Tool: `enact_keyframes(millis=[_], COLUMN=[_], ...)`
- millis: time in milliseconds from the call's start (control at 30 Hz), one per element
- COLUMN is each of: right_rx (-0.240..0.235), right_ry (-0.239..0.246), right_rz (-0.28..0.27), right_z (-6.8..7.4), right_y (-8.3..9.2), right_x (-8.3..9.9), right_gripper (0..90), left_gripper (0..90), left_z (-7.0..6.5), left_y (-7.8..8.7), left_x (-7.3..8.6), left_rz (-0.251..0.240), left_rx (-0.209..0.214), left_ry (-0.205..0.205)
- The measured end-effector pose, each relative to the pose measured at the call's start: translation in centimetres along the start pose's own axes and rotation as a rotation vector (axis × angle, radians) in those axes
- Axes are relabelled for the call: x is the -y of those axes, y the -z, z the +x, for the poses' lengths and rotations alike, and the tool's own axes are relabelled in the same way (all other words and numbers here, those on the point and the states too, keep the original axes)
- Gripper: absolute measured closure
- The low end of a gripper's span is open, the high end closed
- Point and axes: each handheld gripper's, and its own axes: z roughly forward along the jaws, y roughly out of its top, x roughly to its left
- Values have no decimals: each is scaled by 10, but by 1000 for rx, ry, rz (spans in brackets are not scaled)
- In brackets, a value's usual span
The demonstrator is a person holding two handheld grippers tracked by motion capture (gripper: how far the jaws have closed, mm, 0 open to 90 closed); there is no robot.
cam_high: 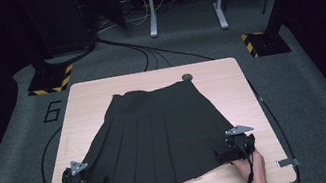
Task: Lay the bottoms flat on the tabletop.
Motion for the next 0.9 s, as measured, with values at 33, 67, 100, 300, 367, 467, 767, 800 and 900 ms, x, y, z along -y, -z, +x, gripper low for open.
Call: enact_keyframes(millis=[33, 67, 100, 300, 367, 467, 767, 800, 900], right_rx=[1, 2, 3, 9, 8, 12, 20, 20, 24], right_ry=[-2, 4, -2, -1, -4, -9, -18, -20, -24], right_rz=[1, 1, 2, 1, 3, 10, 15, 18, 24], right_z=[-1, -2, -3, -9, -11, -14, -24, -25, -29], right_y=[-1, -2, -3, -8, -9, -11, -17, -17, -20], right_x=[-1, -2, -4, -10, -12, -15, -22, -23, -27], right_gripper=[0, 0, 0, 0, 0, 0, 0, 0, 0], left_gripper=[0, 0, 0, 0, 0, 0, 0, 0, 0], left_z=[1, 1, 1, 1, 1, 1, 4, 5, 6], left_y=[-2, -3, -3, -10, -12, -16, -31, -32, -38], left_x=[-1, -2, -3, -8, -10, -14, -31, -34, -41], left_rz=[-8, -11, -7, -32, -37, -36, -20, -11, -1], left_rx=[0, 0, 1, 6, 5, 12, 23, 29, 31], left_ry=[-2, 2, -5, -1, -5, -5, -23, -29, -37])
